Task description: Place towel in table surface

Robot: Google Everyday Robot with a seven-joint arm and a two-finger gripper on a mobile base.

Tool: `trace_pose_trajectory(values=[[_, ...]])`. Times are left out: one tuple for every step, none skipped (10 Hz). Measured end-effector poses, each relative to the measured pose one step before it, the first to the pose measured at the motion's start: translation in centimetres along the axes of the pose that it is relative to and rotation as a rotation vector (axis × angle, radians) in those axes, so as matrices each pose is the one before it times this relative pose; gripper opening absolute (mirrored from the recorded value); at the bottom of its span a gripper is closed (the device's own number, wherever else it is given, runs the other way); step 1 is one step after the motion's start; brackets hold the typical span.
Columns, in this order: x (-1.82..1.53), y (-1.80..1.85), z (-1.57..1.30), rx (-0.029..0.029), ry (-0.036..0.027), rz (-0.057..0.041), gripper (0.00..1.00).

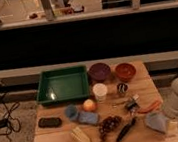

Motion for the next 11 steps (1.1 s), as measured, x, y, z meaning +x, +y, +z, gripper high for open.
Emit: trace_pose_trajectory(values=[[-0.046, -0.028, 0.012, -0.00086, 0.00025, -0.00113, 0.8], [-0.08, -0.053, 0.006, -0.00126, 0.00044, -0.00192, 0.8], [0.017, 0.066, 0.0, -0.002, 0.0001, 0.00032, 0.8], [0.025, 0.028, -0.003, -0.00014, -0.0001, 0.00061, 0.8], [-0.039, -0.016, 0.007, -0.0011, 0.00025, -0.00099, 0.8], [0.005, 0.03, 0.001, -0.00109, 0.00013, 0.00003, 0.8], [-0.001, 0.029, 0.011, -0.00033, -0.0001, 0.00068, 0.8], [-0.119, 0.128, -0.091, 0.00271, 0.00198, 0.00217, 0.8], [-0.239, 0.141, -0.232, 0.00592, 0.00104, 0.00214, 0.8], [-0.376, 0.225, -0.554, 0.01066, 0.00039, 0.00393, 0.8], [-0.263, -0.083, -0.139, 0.01147, -0.00143, 0.00065, 0.8]])
